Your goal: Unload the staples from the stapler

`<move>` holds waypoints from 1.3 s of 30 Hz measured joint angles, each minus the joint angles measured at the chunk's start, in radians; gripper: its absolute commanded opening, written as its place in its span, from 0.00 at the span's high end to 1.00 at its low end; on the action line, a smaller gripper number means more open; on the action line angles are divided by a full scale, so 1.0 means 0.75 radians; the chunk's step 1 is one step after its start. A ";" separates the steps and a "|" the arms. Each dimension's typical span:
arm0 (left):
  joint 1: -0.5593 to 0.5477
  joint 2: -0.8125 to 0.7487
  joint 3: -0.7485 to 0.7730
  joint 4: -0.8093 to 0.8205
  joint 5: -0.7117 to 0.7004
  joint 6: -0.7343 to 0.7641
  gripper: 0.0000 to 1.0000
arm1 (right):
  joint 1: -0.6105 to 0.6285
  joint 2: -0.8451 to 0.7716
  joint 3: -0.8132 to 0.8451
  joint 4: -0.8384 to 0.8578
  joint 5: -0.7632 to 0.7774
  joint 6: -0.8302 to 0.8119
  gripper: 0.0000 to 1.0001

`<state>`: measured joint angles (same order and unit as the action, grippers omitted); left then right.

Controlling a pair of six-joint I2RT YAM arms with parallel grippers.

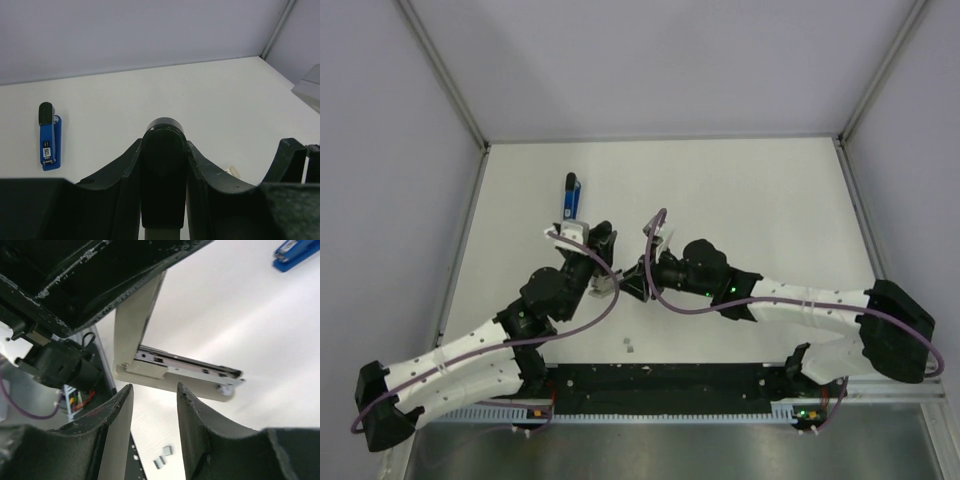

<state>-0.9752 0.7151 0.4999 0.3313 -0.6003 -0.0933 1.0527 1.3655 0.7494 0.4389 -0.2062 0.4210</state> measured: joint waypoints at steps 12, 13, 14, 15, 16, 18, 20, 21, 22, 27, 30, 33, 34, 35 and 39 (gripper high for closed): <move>0.000 0.071 0.220 -0.097 0.012 0.123 1.00 | 0.001 -0.146 -0.086 -0.198 0.080 0.005 0.67; 0.000 0.081 0.243 -0.097 0.015 0.129 1.00 | 0.005 -0.142 -0.109 -0.186 0.063 0.031 0.68; 0.000 0.089 0.261 -0.096 0.018 0.130 1.00 | 0.008 -0.131 -0.123 -0.172 0.051 0.055 0.71; 0.000 0.096 0.276 -0.096 0.022 0.133 1.00 | 0.013 -0.114 -0.133 -0.153 0.041 0.079 0.72; 0.000 0.101 0.285 -0.095 0.024 0.134 1.00 | 0.017 -0.097 -0.136 -0.134 0.035 0.099 0.73; 0.000 0.117 0.303 -0.095 0.033 0.133 1.00 | 0.028 -0.046 -0.144 -0.069 0.019 0.153 0.80; 0.000 0.132 0.316 -0.101 0.044 0.127 1.00 | 0.035 0.010 -0.147 0.007 0.012 0.210 0.88; 0.000 0.134 0.318 -0.106 0.048 0.120 1.00 | 0.036 0.031 -0.147 0.030 0.013 0.226 0.93; 0.000 0.135 0.319 -0.111 0.053 0.110 1.00 | 0.036 0.052 -0.147 0.054 0.018 0.244 0.97; 0.000 0.125 0.319 -0.175 0.098 0.047 1.00 | 0.035 0.144 -0.122 0.095 0.085 0.271 1.00; 0.000 0.111 0.334 -0.238 0.136 0.010 1.00 | 0.023 0.194 -0.089 0.123 0.109 0.282 1.00; 0.000 0.079 0.336 -0.269 0.165 -0.027 1.00 | 0.013 0.233 -0.067 0.154 0.124 0.294 1.00; 0.000 0.064 0.336 -0.280 0.179 -0.043 1.00 | 0.008 0.239 -0.063 0.155 0.131 0.299 1.00; 0.000 0.048 0.336 -0.289 0.189 -0.055 1.00 | 0.002 0.243 -0.060 0.161 0.139 0.302 1.00; 0.001 -0.009 0.336 -0.343 0.209 -0.085 1.00 | -0.020 0.243 -0.042 0.158 0.168 0.301 1.00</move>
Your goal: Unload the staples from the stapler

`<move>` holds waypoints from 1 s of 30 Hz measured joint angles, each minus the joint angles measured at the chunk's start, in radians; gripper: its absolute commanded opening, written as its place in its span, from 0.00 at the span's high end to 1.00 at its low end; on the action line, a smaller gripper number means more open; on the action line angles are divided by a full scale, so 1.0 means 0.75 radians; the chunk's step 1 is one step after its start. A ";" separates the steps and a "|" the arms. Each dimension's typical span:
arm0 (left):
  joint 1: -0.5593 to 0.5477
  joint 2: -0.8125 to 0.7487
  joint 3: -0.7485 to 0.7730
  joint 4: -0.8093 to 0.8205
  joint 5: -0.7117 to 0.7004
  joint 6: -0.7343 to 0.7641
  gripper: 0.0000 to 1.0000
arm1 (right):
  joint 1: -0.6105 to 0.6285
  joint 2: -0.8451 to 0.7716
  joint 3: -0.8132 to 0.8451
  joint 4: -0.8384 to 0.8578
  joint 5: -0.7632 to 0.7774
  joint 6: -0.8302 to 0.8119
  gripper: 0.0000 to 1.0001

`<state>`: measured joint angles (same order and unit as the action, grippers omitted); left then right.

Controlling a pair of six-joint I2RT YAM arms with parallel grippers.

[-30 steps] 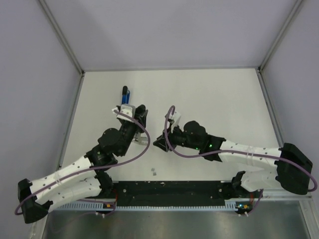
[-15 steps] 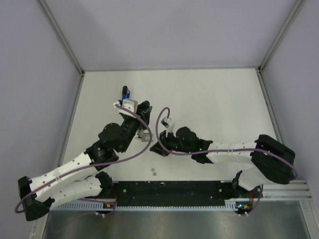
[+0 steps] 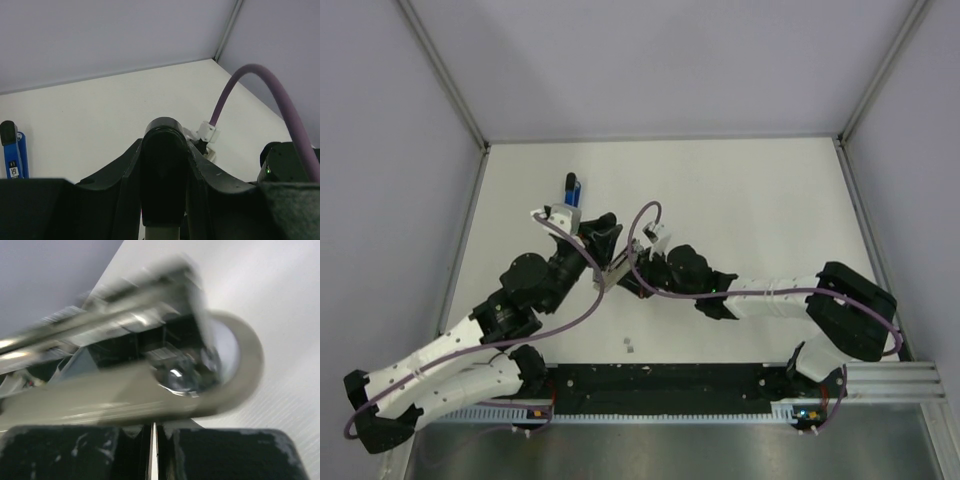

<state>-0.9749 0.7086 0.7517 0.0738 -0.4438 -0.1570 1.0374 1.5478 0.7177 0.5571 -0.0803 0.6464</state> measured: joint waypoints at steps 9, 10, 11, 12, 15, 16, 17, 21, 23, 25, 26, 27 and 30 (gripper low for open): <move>-0.001 -0.040 0.002 -0.186 0.122 -0.095 1.00 | -0.059 -0.041 0.065 -0.054 0.073 -0.085 1.00; -0.001 -0.041 0.002 -0.209 0.133 -0.105 1.00 | -0.061 -0.052 0.072 -0.065 0.076 -0.096 1.00; -0.001 -0.041 0.001 -0.220 0.142 -0.110 1.00 | -0.062 -0.063 0.078 -0.070 0.080 -0.106 1.00; -0.001 -0.041 -0.001 -0.227 0.145 -0.114 1.00 | -0.064 -0.072 0.084 -0.077 0.081 -0.115 1.00; -0.001 -0.040 -0.007 -0.247 0.152 -0.123 1.00 | -0.064 -0.102 0.101 -0.101 0.083 -0.139 1.00; -0.001 -0.040 -0.010 -0.250 0.151 -0.123 1.00 | -0.064 -0.115 0.103 -0.109 0.083 -0.147 1.00; -0.001 -0.035 -0.013 -0.251 0.146 -0.123 1.00 | -0.064 -0.124 0.103 -0.120 0.088 -0.153 1.00; -0.001 0.031 -0.014 -0.245 0.117 -0.110 1.00 | -0.064 -0.168 0.103 -0.200 0.126 -0.187 1.00; 0.000 0.096 -0.014 -0.230 0.113 -0.098 1.00 | -0.064 -0.203 0.103 -0.251 0.145 -0.203 1.00; 0.008 0.153 -0.014 -0.215 0.113 -0.085 1.00 | -0.064 -0.249 0.100 -0.303 0.168 -0.221 1.00; 0.022 0.189 -0.012 -0.199 0.119 -0.080 1.00 | -0.064 -0.280 0.094 -0.333 0.185 -0.231 1.00; 0.042 0.230 -0.005 -0.187 0.132 -0.075 1.00 | -0.064 -0.314 0.081 -0.357 0.204 -0.240 1.00; 0.111 0.368 0.023 -0.151 0.197 -0.072 1.00 | -0.070 -0.413 0.042 -0.418 0.253 -0.256 1.00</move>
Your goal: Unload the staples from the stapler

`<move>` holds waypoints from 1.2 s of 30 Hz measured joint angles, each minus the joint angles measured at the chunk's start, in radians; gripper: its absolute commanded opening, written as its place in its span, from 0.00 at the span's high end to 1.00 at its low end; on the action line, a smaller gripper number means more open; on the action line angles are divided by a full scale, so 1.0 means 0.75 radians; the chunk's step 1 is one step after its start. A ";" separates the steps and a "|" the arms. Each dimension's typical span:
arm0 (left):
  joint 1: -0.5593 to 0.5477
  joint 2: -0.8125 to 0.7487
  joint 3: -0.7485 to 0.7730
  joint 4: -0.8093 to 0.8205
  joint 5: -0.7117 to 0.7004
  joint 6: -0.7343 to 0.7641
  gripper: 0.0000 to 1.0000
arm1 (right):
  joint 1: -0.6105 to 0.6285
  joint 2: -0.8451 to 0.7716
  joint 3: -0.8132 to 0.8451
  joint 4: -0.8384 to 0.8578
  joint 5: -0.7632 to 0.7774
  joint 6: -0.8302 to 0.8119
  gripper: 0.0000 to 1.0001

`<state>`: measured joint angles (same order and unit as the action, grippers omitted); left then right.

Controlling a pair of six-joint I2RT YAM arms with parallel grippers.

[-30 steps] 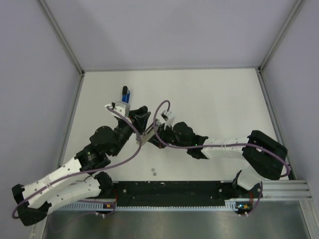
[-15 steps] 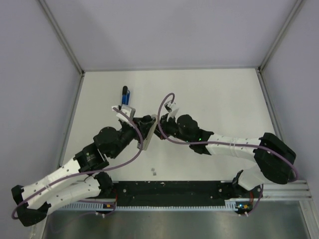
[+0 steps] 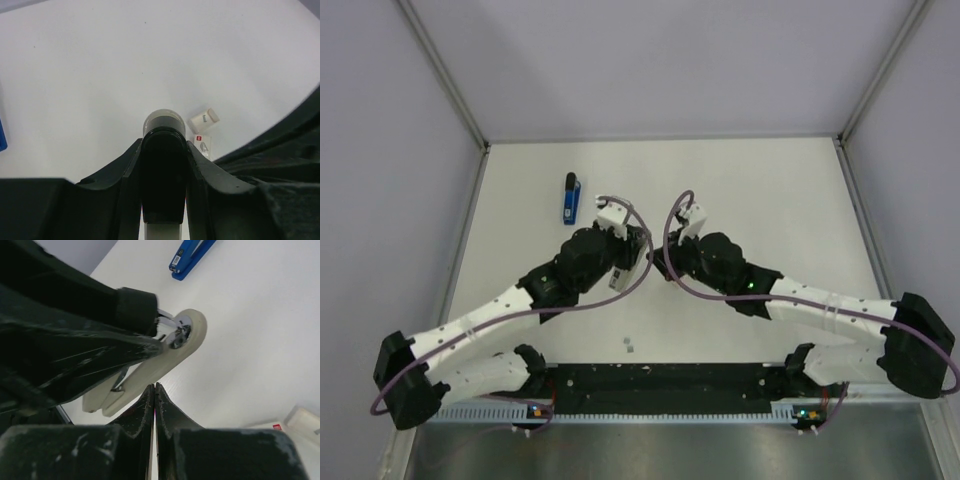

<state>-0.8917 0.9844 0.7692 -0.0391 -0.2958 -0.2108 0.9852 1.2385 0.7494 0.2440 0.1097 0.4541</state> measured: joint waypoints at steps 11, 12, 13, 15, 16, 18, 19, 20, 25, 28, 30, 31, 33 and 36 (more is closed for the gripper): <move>0.393 0.572 0.284 0.050 0.316 -0.006 1.00 | -0.001 -0.273 -0.109 -0.190 0.107 -0.036 0.98; 0.427 0.622 0.326 0.051 0.341 -0.005 1.00 | -0.001 -0.283 -0.117 -0.198 0.107 -0.036 0.98; 0.463 0.671 0.371 0.049 0.361 -0.005 1.00 | -0.001 -0.298 -0.127 -0.207 0.107 -0.036 0.98; 0.526 0.760 0.456 0.035 0.392 -0.005 1.00 | -0.002 -0.320 -0.148 -0.222 0.106 -0.036 0.98; 0.557 0.805 0.503 0.022 0.408 -0.005 1.00 | -0.003 -0.333 -0.160 -0.234 0.106 -0.035 0.98; 0.612 0.888 0.593 0.002 0.435 -0.005 1.00 | -0.003 -0.347 -0.173 -0.256 0.107 -0.035 0.98; 0.637 0.929 0.640 -0.017 0.444 -0.004 1.00 | -0.003 -0.354 -0.180 -0.266 0.107 -0.035 0.98; 0.656 0.959 0.676 -0.035 0.449 -0.003 1.00 | -0.003 -0.363 -0.187 -0.279 0.107 -0.033 0.98; 0.752 1.120 0.843 -0.100 0.452 0.026 1.00 | -0.003 -0.422 -0.228 -0.308 0.091 -0.033 0.96; 0.804 1.193 0.896 -0.138 0.438 0.057 1.00 | -0.003 -0.476 -0.262 -0.315 0.063 -0.029 0.95; 0.832 1.246 0.934 -0.161 0.438 0.068 1.00 | -0.003 -0.507 -0.282 -0.317 0.047 -0.021 0.94; 0.846 1.276 0.958 -0.176 0.438 0.073 1.00 | -0.003 -0.518 -0.288 -0.320 0.039 -0.019 0.93; 0.870 1.336 1.014 -0.213 0.438 0.081 1.00 | -0.003 -0.534 -0.297 -0.325 0.025 -0.012 0.92; 0.892 1.413 1.094 -0.259 0.431 0.103 1.00 | -0.003 -0.557 -0.311 -0.328 0.010 -0.008 0.92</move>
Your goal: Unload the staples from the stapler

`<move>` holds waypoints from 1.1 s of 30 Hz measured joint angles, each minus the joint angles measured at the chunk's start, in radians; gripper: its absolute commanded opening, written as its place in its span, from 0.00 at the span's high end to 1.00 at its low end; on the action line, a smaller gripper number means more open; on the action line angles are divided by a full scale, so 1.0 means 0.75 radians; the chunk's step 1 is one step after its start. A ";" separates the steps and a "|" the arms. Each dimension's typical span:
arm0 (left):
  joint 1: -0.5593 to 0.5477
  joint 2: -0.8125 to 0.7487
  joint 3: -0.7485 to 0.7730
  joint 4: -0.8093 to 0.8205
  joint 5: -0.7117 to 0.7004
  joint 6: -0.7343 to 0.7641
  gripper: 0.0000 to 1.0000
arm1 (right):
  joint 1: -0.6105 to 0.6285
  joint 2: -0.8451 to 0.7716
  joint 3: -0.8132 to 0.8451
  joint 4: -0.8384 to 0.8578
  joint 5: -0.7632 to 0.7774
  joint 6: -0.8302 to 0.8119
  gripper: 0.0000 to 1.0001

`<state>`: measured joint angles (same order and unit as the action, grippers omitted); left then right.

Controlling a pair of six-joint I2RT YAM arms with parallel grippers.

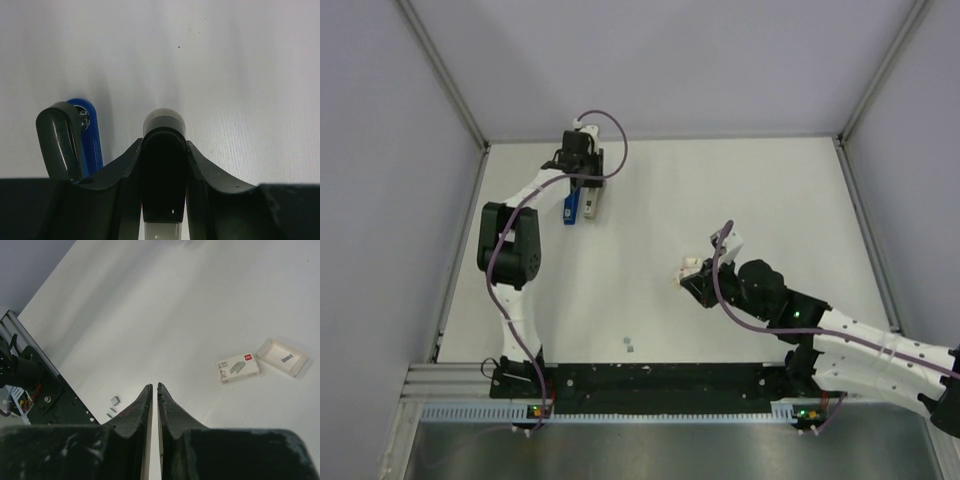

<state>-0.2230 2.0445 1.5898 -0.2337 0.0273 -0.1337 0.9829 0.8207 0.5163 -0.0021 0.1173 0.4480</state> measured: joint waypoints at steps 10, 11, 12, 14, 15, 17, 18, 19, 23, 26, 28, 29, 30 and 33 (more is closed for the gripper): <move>-0.004 0.120 0.064 -0.043 -0.013 0.003 0.81 | 0.001 -0.050 -0.046 -0.012 -0.028 0.010 0.89; -0.004 0.124 0.067 -0.043 -0.013 0.001 0.76 | 0.001 -0.050 -0.046 -0.014 -0.034 0.011 0.88; -0.003 0.130 0.067 -0.045 -0.013 -0.002 0.75 | 0.001 -0.050 -0.046 -0.015 -0.039 0.012 0.87; -0.003 0.135 0.072 -0.051 -0.012 -0.005 0.72 | 0.001 -0.051 -0.046 -0.017 -0.045 0.012 0.84; -0.003 0.139 0.078 -0.058 -0.012 -0.006 0.69 | 0.000 -0.052 -0.046 -0.018 -0.048 0.012 0.82; -0.003 0.145 0.097 -0.070 -0.013 -0.007 0.63 | 0.000 -0.055 -0.050 -0.017 -0.050 0.012 0.79; -0.003 0.146 0.104 -0.078 -0.013 -0.007 0.61 | 0.000 -0.055 -0.052 -0.019 -0.053 0.012 0.77; -0.003 0.145 0.110 -0.084 -0.013 -0.006 0.60 | 0.001 -0.055 -0.053 -0.019 -0.054 0.013 0.75; -0.003 0.145 0.129 -0.099 -0.012 -0.002 0.55 | 0.000 -0.055 -0.053 -0.019 -0.066 0.019 0.68; -0.003 0.145 0.141 -0.101 -0.012 -0.001 0.49 | 0.000 -0.055 -0.053 -0.021 -0.074 0.024 0.66; -0.003 0.146 0.154 -0.104 -0.012 0.002 0.44 | 0.000 -0.055 -0.053 -0.032 -0.079 0.028 0.65; -0.003 0.145 0.160 -0.106 -0.011 0.003 0.39 | 0.000 -0.056 -0.053 -0.040 -0.080 0.034 0.64; -0.003 0.145 0.166 -0.109 -0.008 0.003 0.33 | 0.000 -0.056 -0.053 -0.049 -0.082 0.037 0.64; -0.003 0.145 0.169 -0.109 0.013 0.012 0.02 | 0.000 -0.066 -0.053 -0.075 -0.089 0.045 0.58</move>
<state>-0.2253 2.1532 1.7168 -0.3157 0.0372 -0.1246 0.9829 0.7712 0.4767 -0.0582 0.0505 0.4820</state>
